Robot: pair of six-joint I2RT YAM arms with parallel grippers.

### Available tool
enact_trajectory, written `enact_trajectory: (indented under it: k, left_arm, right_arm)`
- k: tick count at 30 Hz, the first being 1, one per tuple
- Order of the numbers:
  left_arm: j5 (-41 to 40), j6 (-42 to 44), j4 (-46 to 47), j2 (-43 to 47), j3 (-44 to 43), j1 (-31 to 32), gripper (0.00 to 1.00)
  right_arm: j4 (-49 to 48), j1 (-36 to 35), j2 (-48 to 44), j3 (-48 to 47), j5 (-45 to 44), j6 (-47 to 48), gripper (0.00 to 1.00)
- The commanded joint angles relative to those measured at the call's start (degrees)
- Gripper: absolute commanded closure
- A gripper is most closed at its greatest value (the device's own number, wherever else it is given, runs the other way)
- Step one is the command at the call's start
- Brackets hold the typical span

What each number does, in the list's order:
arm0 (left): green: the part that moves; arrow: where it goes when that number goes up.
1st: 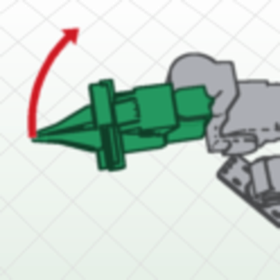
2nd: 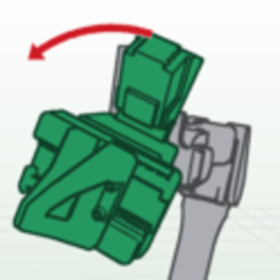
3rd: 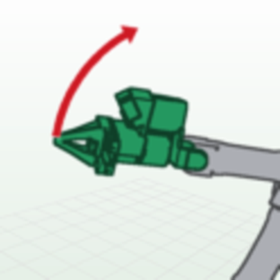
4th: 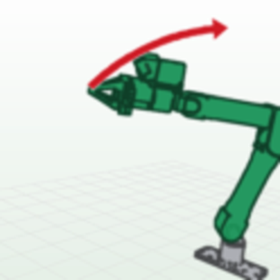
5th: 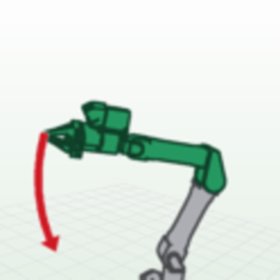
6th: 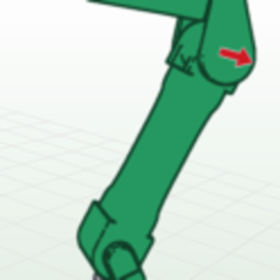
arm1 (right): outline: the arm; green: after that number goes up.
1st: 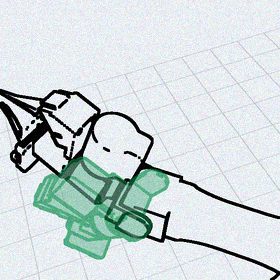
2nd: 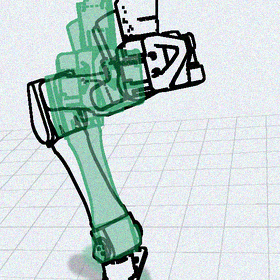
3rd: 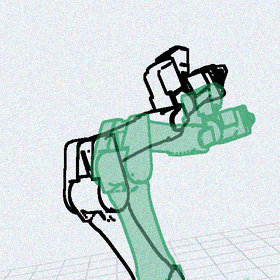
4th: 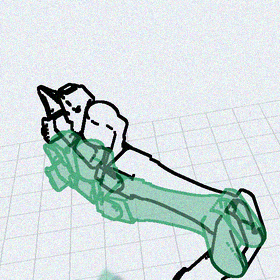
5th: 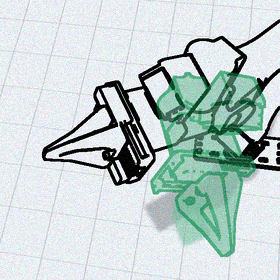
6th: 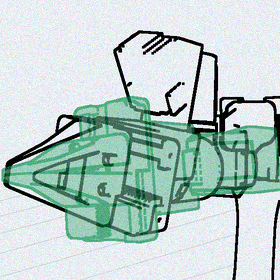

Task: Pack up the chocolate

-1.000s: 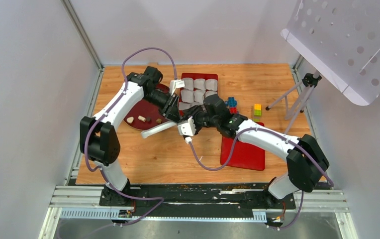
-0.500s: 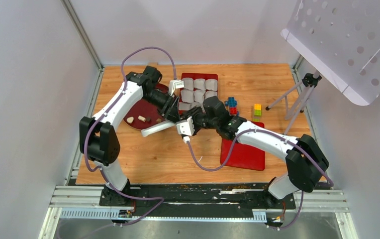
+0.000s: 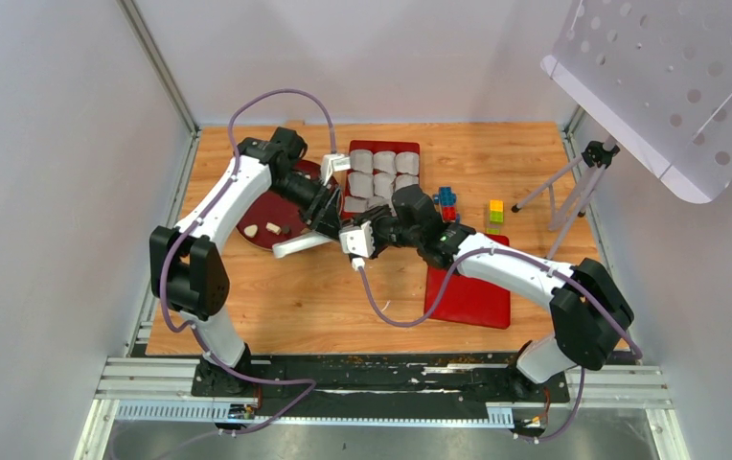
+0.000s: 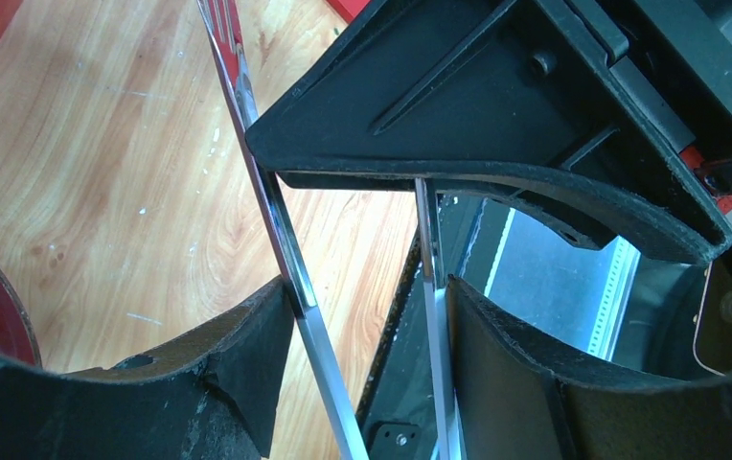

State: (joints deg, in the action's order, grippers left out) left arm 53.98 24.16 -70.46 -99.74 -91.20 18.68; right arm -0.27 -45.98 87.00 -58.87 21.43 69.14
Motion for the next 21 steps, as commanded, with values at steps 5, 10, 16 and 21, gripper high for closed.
enact_trajectory:
  k: [5,10,16,21]
  left_arm:
    - [5.88,-3.08,2.66,2.32,0.46,-0.21,0.34]
    - [6.46,-3.22,3.17,0.93,-0.91,-0.13,0.43]
    - [6.67,-1.02,0.70,0.48,-1.21,-0.17,0.57]
    - [3.10,-0.54,0.08,1.00,-1.70,-0.23,0.62]
  right_arm:
    - [-2.98,0.80,-0.61,-0.58,-1.57,-3.48,0.80]
    - [-2.72,0.81,-0.52,-0.63,-1.29,-3.97,0.79]
    - [-3.76,0.80,-0.68,0.18,-2.09,-5.40,0.75]
    - [0.83,1.16,-2.36,-0.30,-2.26,-7.59,0.46]
